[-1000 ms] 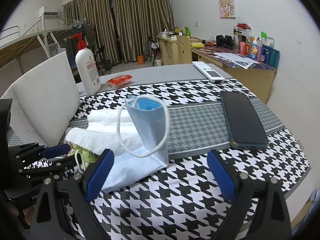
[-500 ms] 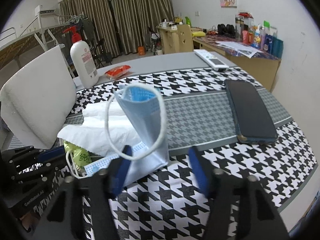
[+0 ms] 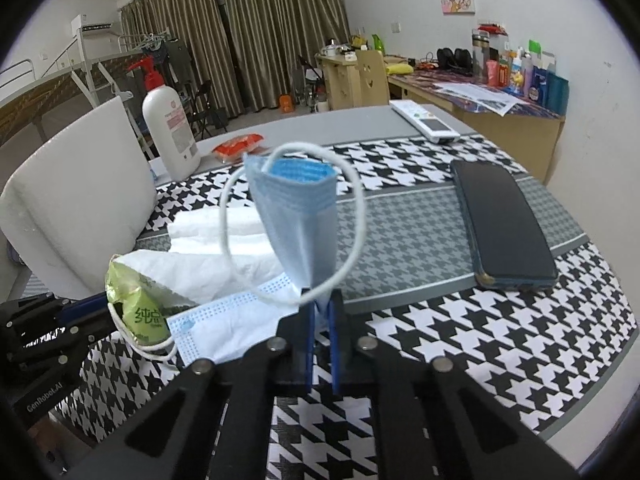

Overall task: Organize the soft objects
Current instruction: 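Grasp the green snack packet with the left tool while the right tool grasps the blue mask, then lift the green packet with the left tool while the right tool carries the mask toward the foam box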

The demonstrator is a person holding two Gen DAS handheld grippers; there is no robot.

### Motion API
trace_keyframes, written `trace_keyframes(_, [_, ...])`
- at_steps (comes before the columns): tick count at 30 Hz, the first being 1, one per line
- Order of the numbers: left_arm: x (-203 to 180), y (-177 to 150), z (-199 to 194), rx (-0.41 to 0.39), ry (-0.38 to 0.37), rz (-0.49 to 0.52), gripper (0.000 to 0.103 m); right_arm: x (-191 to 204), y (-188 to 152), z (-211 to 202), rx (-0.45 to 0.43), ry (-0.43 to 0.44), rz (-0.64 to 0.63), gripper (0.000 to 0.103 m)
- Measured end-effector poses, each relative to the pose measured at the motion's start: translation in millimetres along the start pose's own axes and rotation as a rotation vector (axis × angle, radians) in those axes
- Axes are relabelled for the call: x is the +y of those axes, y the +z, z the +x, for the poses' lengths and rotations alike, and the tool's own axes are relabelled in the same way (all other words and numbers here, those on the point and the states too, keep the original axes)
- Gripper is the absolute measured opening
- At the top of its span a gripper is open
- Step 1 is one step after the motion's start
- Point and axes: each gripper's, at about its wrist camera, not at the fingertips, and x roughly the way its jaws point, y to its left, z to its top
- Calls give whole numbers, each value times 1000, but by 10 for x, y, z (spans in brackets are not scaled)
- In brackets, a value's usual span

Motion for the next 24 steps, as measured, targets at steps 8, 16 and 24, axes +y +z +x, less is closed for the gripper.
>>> trace_keyframes(8, [24, 19, -262, -68, 10, 4, 17, 12, 49, -240, -56, -9, 0, 9])
trace_keyframes(16, [49, 22, -485, -129, 36, 5, 17, 4, 106, -514, -124, -30, 9, 9])
trace_keyframes(24, [55, 18, -641, -168, 42, 3, 17, 1, 142, -678, -161, -49, 15, 9])
